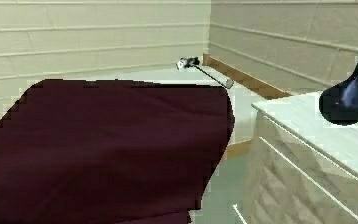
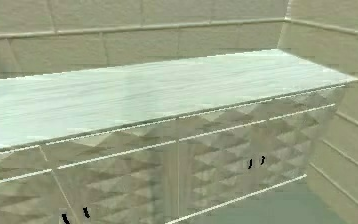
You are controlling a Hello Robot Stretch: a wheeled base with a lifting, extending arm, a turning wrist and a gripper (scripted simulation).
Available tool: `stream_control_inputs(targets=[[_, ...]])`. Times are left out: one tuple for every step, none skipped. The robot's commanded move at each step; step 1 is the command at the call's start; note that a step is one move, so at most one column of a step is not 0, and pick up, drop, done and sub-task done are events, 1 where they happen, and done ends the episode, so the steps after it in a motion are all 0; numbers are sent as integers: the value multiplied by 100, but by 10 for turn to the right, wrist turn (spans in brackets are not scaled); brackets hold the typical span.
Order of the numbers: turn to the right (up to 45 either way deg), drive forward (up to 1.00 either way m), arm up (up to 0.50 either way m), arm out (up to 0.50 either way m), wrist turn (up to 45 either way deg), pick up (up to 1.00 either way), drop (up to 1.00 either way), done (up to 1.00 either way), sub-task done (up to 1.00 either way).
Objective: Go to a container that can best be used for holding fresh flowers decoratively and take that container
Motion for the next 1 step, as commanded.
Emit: stream_control_inputs(targets=[[450,0,0,0,0,0,0,0,0]])
